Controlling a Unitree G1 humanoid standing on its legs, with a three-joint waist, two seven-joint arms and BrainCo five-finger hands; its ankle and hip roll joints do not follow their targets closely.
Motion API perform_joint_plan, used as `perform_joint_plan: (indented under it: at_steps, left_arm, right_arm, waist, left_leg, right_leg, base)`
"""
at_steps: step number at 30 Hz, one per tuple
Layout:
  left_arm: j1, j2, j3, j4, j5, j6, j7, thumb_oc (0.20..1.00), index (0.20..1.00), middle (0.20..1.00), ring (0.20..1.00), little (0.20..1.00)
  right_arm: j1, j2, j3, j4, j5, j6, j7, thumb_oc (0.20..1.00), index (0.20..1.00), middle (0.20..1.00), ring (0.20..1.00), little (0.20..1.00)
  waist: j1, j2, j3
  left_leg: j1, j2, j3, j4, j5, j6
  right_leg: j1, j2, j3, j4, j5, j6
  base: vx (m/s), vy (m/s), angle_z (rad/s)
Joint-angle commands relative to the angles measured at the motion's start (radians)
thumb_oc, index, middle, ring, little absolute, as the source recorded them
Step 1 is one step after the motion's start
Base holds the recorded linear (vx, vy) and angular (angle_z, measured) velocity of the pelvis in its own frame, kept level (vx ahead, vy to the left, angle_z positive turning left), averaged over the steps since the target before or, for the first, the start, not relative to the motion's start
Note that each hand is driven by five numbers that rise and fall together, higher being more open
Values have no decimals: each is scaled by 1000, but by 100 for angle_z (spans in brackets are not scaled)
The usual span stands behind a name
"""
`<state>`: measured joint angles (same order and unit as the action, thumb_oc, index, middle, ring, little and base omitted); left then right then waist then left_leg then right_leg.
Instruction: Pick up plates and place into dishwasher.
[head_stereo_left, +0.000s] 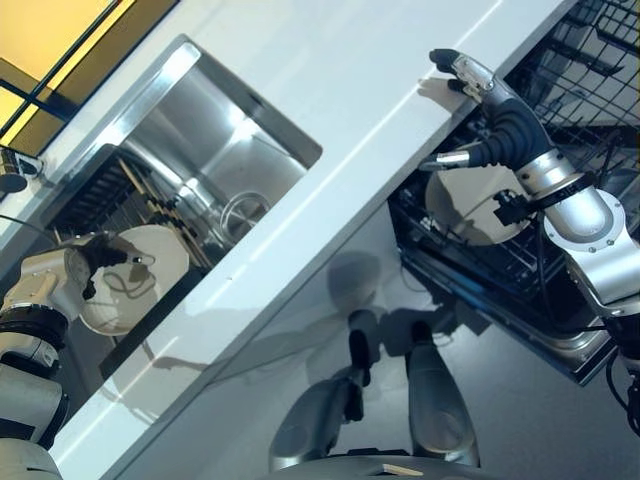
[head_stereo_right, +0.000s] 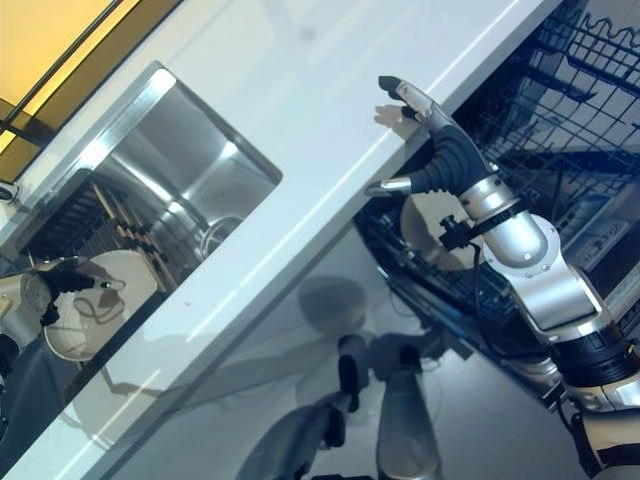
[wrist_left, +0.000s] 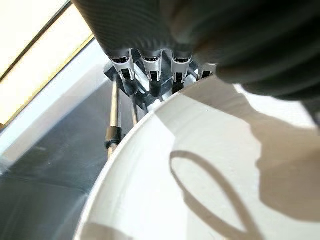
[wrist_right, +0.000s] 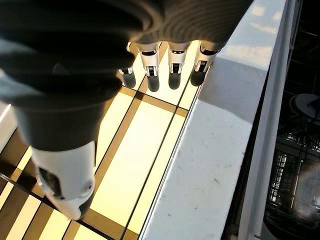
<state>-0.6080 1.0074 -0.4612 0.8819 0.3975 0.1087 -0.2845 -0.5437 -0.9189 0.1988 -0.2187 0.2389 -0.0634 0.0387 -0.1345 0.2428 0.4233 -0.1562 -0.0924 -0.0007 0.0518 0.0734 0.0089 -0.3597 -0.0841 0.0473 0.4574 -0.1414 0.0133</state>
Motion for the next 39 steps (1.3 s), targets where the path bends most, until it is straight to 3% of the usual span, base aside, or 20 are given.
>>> perform_joint_plan:
  at_steps: [1,3,4,5,6,15,39]
  left_arm:
    - [75,-27,53,52,-198,-40,-74,1000,1000,1000,1000,1000]
    - [86,-58,108,35,-297,-53,-129,1000,1000,1000,1000,1000]
    - [92,-73,130,25,-325,-61,-147,831,831,831,831,831]
    - [98,-83,147,17,-332,-68,-160,360,360,360,360,360]
    - [103,-87,156,10,-349,-84,-187,200,200,200,200,200]
    - [137,-86,188,-45,-508,-103,-251,200,200,200,200,200]
    - [183,-18,234,-94,-502,-100,-262,200,200,200,200,200]
  right_arm:
    - [89,-21,-49,-30,9,35,28,1000,1000,1000,1000,1000]
    - [110,-17,-72,-41,5,42,33,1000,1000,1000,1000,1000]
    - [124,-14,-87,-46,3,44,40,1000,1000,1000,1000,1000]
    - [137,-14,-100,-50,4,45,45,1000,1000,1000,1000,1000]
    - [149,-17,-114,-54,8,45,50,1000,1000,1000,1000,1000]
    - [200,-27,-154,-54,29,4,80,1000,1000,1000,1000,1000]
    - [265,11,-165,-41,46,-50,58,1000,1000,1000,1000,1000]
  waist:
    - [-3,-15,-61]
    - [-2,-14,-64]
    - [-2,-14,-66]
    - [-1,-14,-67]
    - [-2,-12,-69]
    - [-7,-6,-78]
    - [18,-14,-133]
  left_leg:
    - [-2,-11,23,73,-81,-11]
    - [4,-11,21,71,-81,-9]
    - [6,-12,20,71,-80,-8]
    - [9,-12,20,70,-80,-8]
    - [13,-12,18,68,-80,-7]
    - [20,-8,20,63,-81,-8]
    - [68,-6,-22,43,-91,-13]
  right_leg:
    - [74,-54,13,-186,64,71]
    - [78,-55,10,-181,61,72]
    - [79,-56,10,-180,60,73]
    - [81,-57,8,-178,60,74]
    - [82,-57,8,-177,59,76]
    - [79,-50,12,-175,59,77]
    - [154,-42,-28,-204,33,77]
  base:
    - [0,0,0]
    - [0,0,0]
    - [33,-20,7]
    - [32,-25,7]
    - [19,-20,5]
    - [0,0,0]
    - [4,-56,2]
